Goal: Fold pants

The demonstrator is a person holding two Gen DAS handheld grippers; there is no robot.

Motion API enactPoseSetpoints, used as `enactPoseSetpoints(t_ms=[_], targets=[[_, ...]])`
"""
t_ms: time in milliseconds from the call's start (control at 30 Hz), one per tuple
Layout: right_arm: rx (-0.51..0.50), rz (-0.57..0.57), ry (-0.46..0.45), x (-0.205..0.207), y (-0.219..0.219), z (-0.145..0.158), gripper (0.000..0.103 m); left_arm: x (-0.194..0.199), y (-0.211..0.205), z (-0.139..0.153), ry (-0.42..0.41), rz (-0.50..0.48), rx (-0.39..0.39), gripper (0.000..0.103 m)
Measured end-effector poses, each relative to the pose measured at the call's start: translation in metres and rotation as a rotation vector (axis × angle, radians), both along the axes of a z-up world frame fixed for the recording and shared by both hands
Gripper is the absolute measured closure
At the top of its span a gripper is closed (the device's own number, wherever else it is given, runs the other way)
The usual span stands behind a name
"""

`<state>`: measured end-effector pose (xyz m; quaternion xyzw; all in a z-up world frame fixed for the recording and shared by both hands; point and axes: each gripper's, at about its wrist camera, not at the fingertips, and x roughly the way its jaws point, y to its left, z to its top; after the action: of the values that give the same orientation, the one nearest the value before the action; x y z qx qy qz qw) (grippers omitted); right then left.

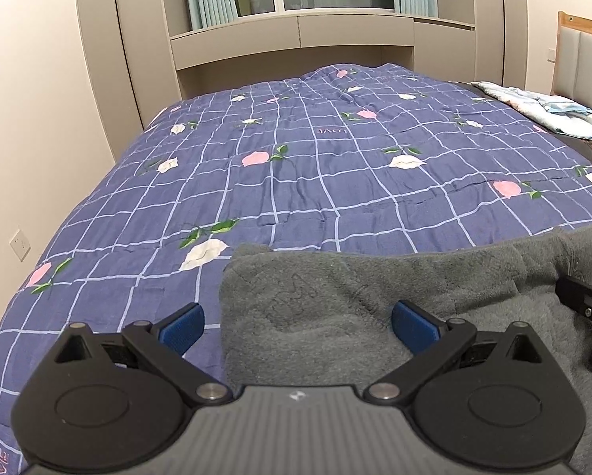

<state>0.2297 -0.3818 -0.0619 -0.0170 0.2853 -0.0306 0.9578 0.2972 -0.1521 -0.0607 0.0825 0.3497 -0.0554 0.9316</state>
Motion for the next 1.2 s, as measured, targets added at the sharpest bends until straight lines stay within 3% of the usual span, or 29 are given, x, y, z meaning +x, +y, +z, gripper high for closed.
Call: enactPoseSetpoints(t_ms=[300, 500, 633, 833, 933, 1033, 1200], targets=[[-0.045, 0.014, -0.075, -0.052, 0.026, 0.033, 0.001, -0.042, 0.012, 0.025, -0.034, -0.018, -0.043, 0.001], [-0.056, 0.014, -0.019, -0.07, 0.038, 0.019, 0.001, -0.071, -0.001, 0.01, -0.077, -0.062, 0.047, 0.001], [-0.009, -0.001, 0.014, -0.068, 0.033, 0.008, 0.001, -0.078, -0.009, 0.0, -0.131, -0.084, 0.098, 0.001], [0.02, -0.002, 0.007, -0.07, 0.03, 0.001, 0.001, -0.079, -0.004, 0.005, -0.113, -0.074, 0.059, 0.001], [0.029, -0.003, -0.003, -0.073, 0.029, 0.006, 0.001, -0.078, 0.009, 0.014, -0.086, -0.072, -0.002, 0.001], [0.012, -0.004, -0.054, -0.082, 0.032, 0.016, 0.001, -0.082, 0.021, 0.021, -0.12, -0.032, -0.051, 0.0], [0.043, -0.016, -0.007, -0.084, 0.032, 0.011, 0.0, -0.087, 0.023, 0.014, -0.088, -0.006, -0.028, 0.001]])
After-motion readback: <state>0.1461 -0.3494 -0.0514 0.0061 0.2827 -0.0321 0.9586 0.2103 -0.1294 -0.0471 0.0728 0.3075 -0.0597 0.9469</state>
